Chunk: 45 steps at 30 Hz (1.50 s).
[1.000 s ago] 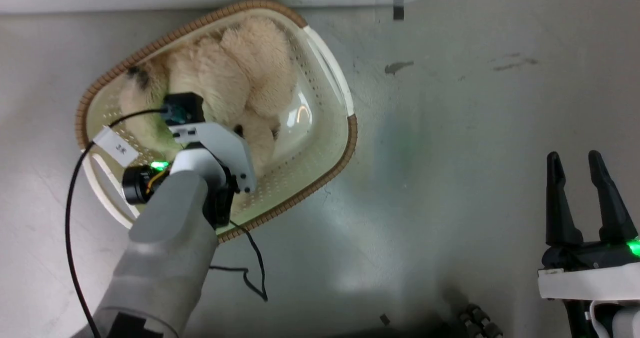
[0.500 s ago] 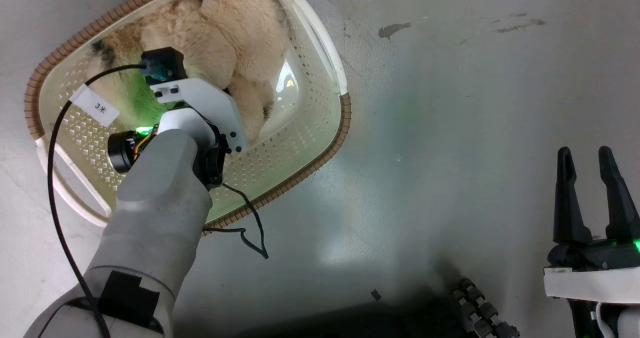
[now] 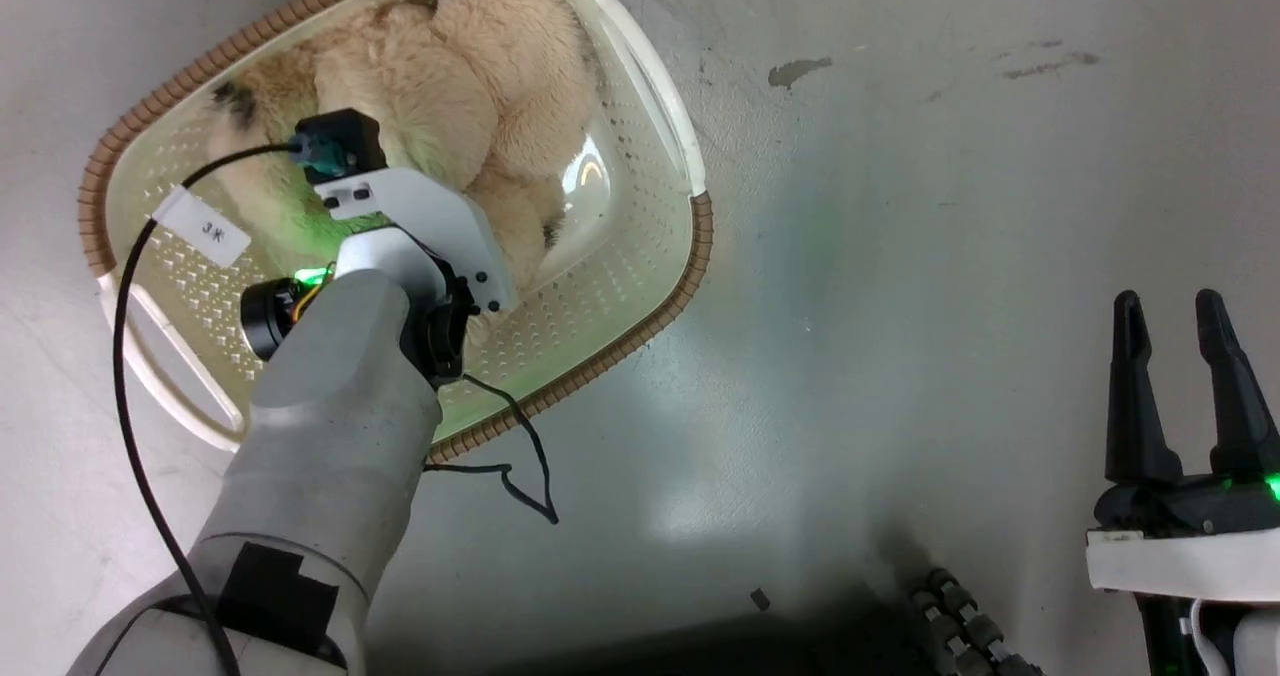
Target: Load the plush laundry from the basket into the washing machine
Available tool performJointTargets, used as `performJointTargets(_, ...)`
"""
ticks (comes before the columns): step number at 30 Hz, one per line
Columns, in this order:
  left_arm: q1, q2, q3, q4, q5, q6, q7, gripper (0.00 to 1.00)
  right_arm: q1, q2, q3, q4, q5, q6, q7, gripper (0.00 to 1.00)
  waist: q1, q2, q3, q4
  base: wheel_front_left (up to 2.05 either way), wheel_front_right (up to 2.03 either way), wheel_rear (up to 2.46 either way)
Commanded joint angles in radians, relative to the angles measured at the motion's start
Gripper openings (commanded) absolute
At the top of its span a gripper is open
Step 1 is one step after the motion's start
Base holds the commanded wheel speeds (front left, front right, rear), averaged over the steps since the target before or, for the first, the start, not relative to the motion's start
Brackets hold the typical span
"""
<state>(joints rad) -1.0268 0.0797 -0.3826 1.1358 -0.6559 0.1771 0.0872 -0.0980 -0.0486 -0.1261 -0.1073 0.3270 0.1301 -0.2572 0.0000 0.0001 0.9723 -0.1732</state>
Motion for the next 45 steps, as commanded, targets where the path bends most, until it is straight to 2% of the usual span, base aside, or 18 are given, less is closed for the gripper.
performJointTargets(1, 0.017, -0.008, 0.002, 0.010, -0.011, -0.014, -0.012, 0.00, -0.026, -0.002, -0.001, 0.005, -0.002, 0.001, -0.005, 1.00, 0.0000, -0.0001, -0.013, 0.005, 0.00, 0.00, 0.00)
performJointTargets(10, 0.047, -0.025, -0.007, 0.000, -0.043, -0.071, -0.087, 0.00, -0.048, -0.002, 0.001, 0.030, -0.018, 0.001, -0.005, 1.00, 0.0000, -0.0001, -0.097, 0.037, 0.00, 0.00, 0.00)
performJointTargets(18, 0.114, -0.029, -0.045, -0.029, -0.084, -0.113, -0.130, 0.00, -0.052, -0.002, 0.004, 0.067, -0.036, 0.001, -0.005, 1.00, 0.0000, -0.0001, -0.222, 0.082, 0.00, 0.00, 0.00)
performJointTargets(22, 0.165, -0.029, -0.085, -0.066, -0.125, -0.120, -0.128, 0.00, -0.043, -0.002, 0.000, 0.087, -0.049, 0.001, -0.005, 1.00, 0.0000, -0.0001, -0.293, 0.107, 0.00, 0.00, 0.00)
performJointTargets(32, 0.303, -0.029, -0.164, -0.165, -0.188, -0.109, -0.198, 0.00, 0.009, -0.002, -0.015, 0.139, -0.073, 0.001, -0.003, 1.00, 0.0000, -0.0001, -0.482, 0.162, 0.00, 0.00, 0.00)
performJointTargets(33, 0.332, -0.029, -0.170, -0.187, -0.196, -0.106, -0.228, 0.00, 0.021, -0.002, -0.014, 0.150, -0.074, 0.001, -0.003, 1.00, 0.0000, -0.0001, -0.527, 0.172, 0.00, 0.00, 0.00)
performJointTargets(37, 0.375, -0.029, -0.181, -0.221, -0.193, -0.096, -0.274, 0.00, 0.043, -0.002, -0.013, 0.161, -0.071, 0.001, -0.002, 1.00, 0.0000, -0.0001, -0.587, 0.183, 0.00, 0.00, 0.00)
performJointTargets(38, 0.453, -0.015, -0.191, -0.321, -0.150, -0.068, -0.335, 0.00, 0.095, -0.002, -0.011, 0.175, -0.060, 0.001, 0.003, 1.00, 0.0000, -0.0001, -0.696, 0.198, 0.00, 0.00, 0.00)
performJointTargets(45, 0.521, 0.022, -0.162, -0.476, -0.075, -0.030, -0.348, 0.00, 0.144, -0.002, -0.011, 0.184, -0.047, 0.001, 0.006, 1.00, 0.0000, -0.0001, -0.774, 0.202, 0.00, 0.00, 0.00)
